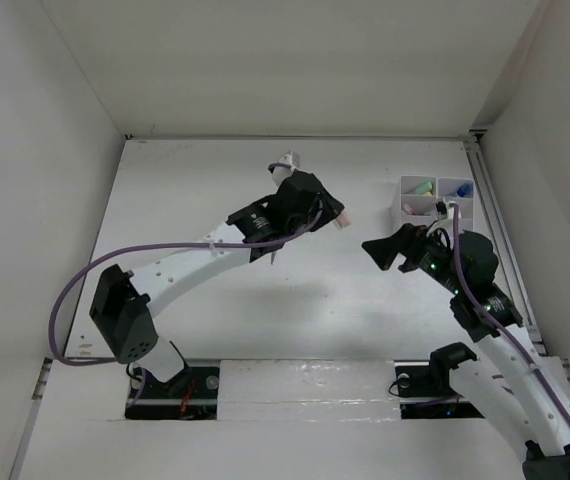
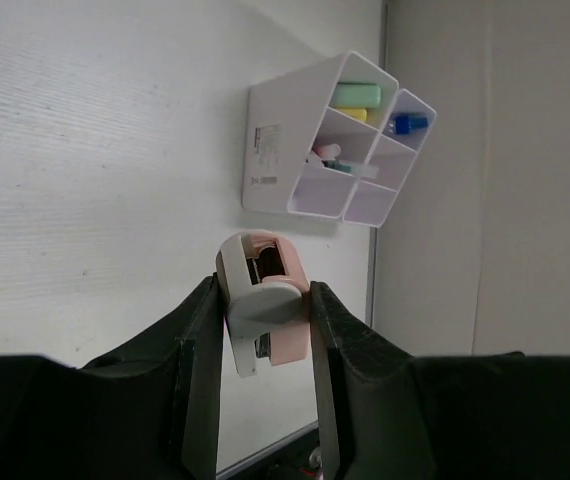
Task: Sort the stationery into containers
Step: Pick up the stapler from the center of the board, then place the stapler in the storage box.
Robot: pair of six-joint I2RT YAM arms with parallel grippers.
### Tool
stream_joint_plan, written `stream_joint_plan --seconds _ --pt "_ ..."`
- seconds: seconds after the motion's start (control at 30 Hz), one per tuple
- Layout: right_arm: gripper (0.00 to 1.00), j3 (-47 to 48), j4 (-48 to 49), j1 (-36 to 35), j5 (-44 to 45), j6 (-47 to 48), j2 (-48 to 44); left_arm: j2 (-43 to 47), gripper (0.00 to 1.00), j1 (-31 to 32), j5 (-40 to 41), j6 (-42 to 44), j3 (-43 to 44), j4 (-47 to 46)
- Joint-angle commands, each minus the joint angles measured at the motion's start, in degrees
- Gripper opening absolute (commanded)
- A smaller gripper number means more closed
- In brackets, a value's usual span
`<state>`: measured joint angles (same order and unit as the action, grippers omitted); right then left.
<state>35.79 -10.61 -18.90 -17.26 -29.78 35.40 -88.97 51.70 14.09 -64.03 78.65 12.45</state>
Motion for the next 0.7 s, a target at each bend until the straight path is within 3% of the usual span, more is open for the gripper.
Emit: stream_joint_plan --seconds 0.0,0.23,0.57,0.67 --pt "1.00 -0.2 9.3 -0.6 -7.5 -0.2 -0.2 -0.1 0.00 -0.1 -6.3 8.8 -0.9 -3.3" --pt "0.96 -6.3 18.9 -0.6 -6.8 -2.0 -2.8 1.9 0.00 -0.1 -10.7 4.5 -3.7 -5.7" --pt "0.94 -9.0 27.9 -0.6 -9.1 -2.6 3.8 1.9 0.00 -1.3 -19.7 4.4 -2.4 -9.9" --pt "0.86 -9.5 29.9 -0.6 -9.1 -2.6 3.8 1.9 0.00 -1.3 -20.2 4.4 -2.4 -9.9"
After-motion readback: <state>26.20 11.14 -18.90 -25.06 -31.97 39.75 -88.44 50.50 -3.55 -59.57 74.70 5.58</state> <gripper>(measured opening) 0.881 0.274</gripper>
